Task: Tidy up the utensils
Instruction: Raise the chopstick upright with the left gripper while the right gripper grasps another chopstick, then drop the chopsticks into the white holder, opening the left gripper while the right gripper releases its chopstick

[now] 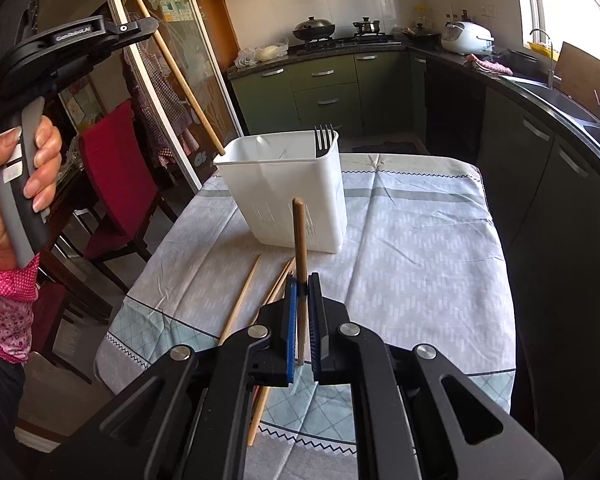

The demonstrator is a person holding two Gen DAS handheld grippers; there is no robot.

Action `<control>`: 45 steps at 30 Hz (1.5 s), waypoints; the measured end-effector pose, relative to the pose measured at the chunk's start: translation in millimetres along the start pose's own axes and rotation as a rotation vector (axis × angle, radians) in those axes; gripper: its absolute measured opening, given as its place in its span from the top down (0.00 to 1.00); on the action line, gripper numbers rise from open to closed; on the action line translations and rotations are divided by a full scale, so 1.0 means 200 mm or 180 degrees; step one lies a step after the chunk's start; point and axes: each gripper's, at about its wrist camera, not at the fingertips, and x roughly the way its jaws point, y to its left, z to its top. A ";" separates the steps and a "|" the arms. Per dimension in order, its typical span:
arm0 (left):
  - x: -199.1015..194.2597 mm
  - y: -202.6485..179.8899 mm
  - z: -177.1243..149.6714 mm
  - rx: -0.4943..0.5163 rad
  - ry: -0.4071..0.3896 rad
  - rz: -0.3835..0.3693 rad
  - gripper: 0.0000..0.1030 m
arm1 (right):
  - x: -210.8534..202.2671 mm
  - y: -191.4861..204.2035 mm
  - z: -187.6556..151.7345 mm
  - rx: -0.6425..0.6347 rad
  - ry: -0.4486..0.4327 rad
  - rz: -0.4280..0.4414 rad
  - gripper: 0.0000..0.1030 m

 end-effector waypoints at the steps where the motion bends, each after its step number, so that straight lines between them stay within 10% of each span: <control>1: 0.05 0.00 -0.01 0.0003 0.0012 0.0043 0.93 | -0.01 -0.01 0.00 0.0008 -0.0014 0.0003 0.94; 14: 0.39 0.03 -0.31 0.0095 0.0683 0.0086 0.93 | -0.21 0.08 0.32 -0.0063 -0.0441 0.0011 0.94; 24: 0.14 0.13 -0.31 0.0086 0.0546 0.0011 0.85 | -0.28 0.12 0.77 0.0135 -0.1024 -0.0016 0.94; 28: 0.08 0.15 -0.40 0.0069 0.0699 -0.0058 0.83 | -0.11 0.10 0.88 0.0175 -0.0819 -0.0166 0.94; 36: 0.20 0.17 -0.75 -0.0215 0.1563 -0.0369 0.83 | 0.30 0.07 0.79 0.0128 -0.0211 -0.0264 0.93; 45: 0.44 0.17 -1.06 -0.0657 0.2299 -0.0519 0.83 | 0.05 0.05 0.60 0.0060 -0.0489 -0.0095 0.80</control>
